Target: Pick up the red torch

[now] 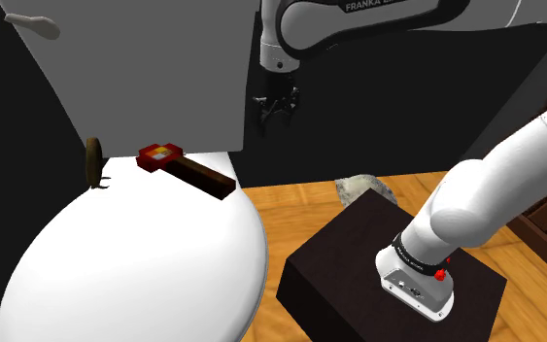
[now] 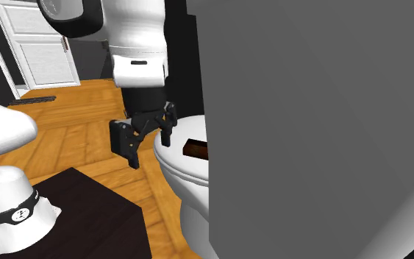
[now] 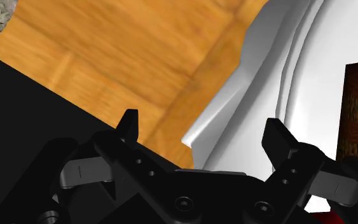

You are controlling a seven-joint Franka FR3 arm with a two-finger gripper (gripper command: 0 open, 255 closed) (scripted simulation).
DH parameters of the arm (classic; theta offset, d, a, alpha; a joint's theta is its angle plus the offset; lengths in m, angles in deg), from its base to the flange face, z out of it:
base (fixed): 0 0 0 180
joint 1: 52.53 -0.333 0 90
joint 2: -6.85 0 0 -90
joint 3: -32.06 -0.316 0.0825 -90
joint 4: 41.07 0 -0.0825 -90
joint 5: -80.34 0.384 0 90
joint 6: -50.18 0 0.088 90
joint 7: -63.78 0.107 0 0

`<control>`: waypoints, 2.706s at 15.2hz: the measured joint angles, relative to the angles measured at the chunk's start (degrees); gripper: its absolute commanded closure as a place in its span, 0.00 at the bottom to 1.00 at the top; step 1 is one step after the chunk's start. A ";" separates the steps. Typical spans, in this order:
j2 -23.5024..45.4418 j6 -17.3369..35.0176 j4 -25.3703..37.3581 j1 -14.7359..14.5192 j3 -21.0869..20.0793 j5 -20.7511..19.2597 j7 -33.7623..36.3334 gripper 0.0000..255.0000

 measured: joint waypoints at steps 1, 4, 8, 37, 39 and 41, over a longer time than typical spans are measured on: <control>1.94 0.45 1.42 -0.34 -0.62 0.01 0.65 0.00; 7.90 1.00 6.61 -1.49 -2.46 -0.25 2.83 0.00; 16.02 0.58 14.74 -3.14 -4.38 -1.32 5.44 0.00; 41.63 1.49 38.38 -10.86 -6.88 -6.73 11.49 1.00; 41.46 1.18 38.49 -10.85 -6.92 -6.68 11.52 1.00; 41.31 0.09 39.42 -10.89 -6.96 -6.62 11.57 1.00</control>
